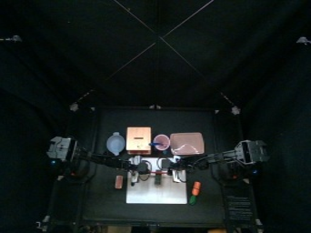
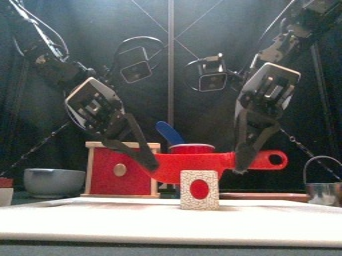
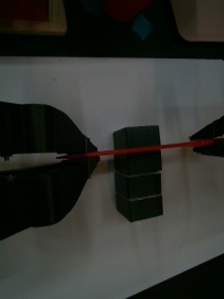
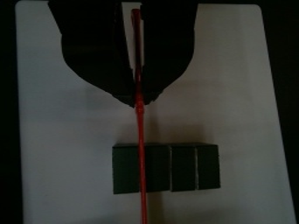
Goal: Cut the sushi into 4 pieces with the knife
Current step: Cut the sushi into 4 pieces
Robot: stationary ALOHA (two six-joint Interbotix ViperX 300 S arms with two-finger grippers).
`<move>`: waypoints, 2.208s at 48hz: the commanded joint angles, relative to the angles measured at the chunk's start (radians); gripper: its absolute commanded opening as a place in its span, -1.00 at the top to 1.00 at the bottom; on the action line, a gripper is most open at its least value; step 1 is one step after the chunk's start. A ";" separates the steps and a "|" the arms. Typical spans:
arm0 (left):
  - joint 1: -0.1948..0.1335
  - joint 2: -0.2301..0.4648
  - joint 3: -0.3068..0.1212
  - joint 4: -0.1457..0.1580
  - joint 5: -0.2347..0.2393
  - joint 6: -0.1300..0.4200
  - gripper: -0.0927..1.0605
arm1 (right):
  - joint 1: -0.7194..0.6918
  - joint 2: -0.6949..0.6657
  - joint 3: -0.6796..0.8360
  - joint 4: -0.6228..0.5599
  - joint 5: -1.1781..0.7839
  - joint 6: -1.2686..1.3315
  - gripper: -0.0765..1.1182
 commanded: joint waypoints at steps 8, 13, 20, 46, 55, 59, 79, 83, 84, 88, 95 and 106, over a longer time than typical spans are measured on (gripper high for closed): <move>0.009 0.046 -0.028 0.002 0.005 0.005 0.23 | 0.012 0.043 0.002 0.005 0.002 0.000 0.63; 0.012 0.051 -0.032 0.003 0.014 0.006 0.23 | 0.012 0.040 0.006 0.005 0.002 0.002 0.63; 0.020 0.049 -0.034 0.011 0.028 0.009 0.23 | 0.009 0.029 0.014 -0.002 0.002 0.000 0.63; 0.101 0.040 -0.071 0.101 0.064 0.009 0.23 | -0.067 -0.032 0.043 -0.058 0.000 -0.002 0.63; 0.101 0.009 -0.075 0.114 0.077 0.008 0.23 | -0.066 -0.071 0.029 -0.055 0.014 0.000 0.63; 0.095 -0.026 -0.071 0.114 0.098 0.008 0.23 | -0.061 -0.104 0.021 -0.048 0.021 0.002 0.63; 0.020 -0.144 -0.034 0.101 0.144 0.000 0.23 | 0.009 -0.215 0.023 -0.008 0.026 0.000 0.63; 0.005 -0.133 -0.034 0.083 0.143 -0.002 0.23 | 0.025 -0.206 0.025 0.002 0.020 0.000 0.63; 0.002 -0.129 -0.035 0.077 0.143 -0.002 0.23 | 0.028 -0.202 0.023 0.005 0.020 0.000 0.63; -0.012 -0.115 -0.037 0.049 0.143 0.000 0.23 | 0.043 -0.190 0.025 0.017 0.018 0.000 0.63; -0.014 -0.087 -0.038 0.025 0.143 0.003 0.23 | 0.051 -0.158 0.026 0.032 0.002 0.000 0.63; -0.015 -0.069 -0.040 0.023 0.143 0.000 0.23 | 0.060 -0.114 0.021 0.034 -0.003 0.000 0.63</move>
